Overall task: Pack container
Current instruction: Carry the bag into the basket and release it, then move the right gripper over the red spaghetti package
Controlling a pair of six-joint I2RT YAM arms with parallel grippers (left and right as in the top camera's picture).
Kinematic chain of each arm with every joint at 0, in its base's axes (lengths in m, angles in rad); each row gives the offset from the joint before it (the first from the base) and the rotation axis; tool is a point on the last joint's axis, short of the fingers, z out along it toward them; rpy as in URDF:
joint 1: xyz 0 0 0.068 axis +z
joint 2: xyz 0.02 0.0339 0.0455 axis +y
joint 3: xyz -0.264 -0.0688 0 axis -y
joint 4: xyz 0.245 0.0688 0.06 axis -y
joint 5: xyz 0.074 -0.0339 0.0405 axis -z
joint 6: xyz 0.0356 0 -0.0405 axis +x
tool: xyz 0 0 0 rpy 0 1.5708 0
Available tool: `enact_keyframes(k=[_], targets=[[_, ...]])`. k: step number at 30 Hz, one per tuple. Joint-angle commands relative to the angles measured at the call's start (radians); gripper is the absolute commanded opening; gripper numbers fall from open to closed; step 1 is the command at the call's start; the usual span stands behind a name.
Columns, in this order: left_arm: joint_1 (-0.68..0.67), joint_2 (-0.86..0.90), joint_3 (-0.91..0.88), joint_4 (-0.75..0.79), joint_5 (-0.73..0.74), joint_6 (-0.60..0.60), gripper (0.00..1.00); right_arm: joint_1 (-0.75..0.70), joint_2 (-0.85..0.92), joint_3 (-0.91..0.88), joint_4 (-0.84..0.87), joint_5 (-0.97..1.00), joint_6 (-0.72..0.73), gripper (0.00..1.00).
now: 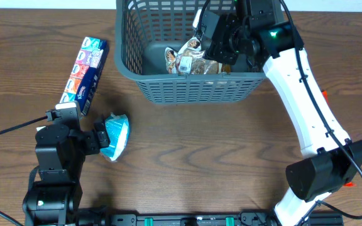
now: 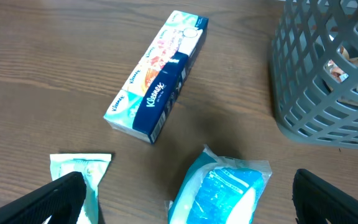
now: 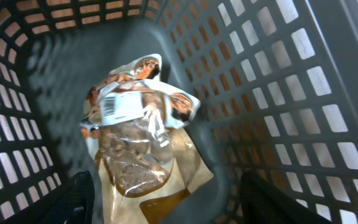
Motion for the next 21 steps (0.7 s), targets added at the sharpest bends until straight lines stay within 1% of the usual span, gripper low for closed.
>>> enact_keyframes(k=[1,4,7,9,11,13,16,19,21], targets=[[-0.004,-0.002,0.022,0.0,-0.007,0.013,0.99,-0.021,-0.04,0.014,0.028,0.059,0.043,0.61],[-0.004,-0.002,0.022,-0.005,-0.008,0.013,0.99,-0.037,-0.096,0.031,0.075,0.145,0.085,0.61],[-0.004,-0.002,0.022,-0.009,-0.007,0.013,0.99,-0.08,-0.163,0.082,0.112,0.277,0.226,0.62],[-0.004,-0.002,0.022,-0.013,-0.008,0.013,0.99,-0.127,-0.203,0.126,0.111,0.368,0.364,0.62],[-0.004,-0.002,0.022,-0.016,-0.008,0.014,0.98,-0.198,-0.249,0.161,0.098,0.465,0.582,0.63],[-0.004,-0.002,0.022,-0.019,-0.008,0.013,0.99,-0.284,-0.299,0.171,0.048,0.496,0.754,0.63],[-0.004,-0.002,0.022,-0.021,-0.008,0.013,0.99,-0.433,-0.359,0.171,-0.084,0.488,0.935,0.61],[-0.004,-0.002,0.022,-0.021,-0.007,0.013,0.99,-0.558,-0.374,0.171,-0.261,0.462,0.993,0.6],[-0.004,-0.002,0.022,-0.021,-0.008,0.013,0.99,-0.647,-0.364,0.167,-0.416,0.411,1.003,0.6]])
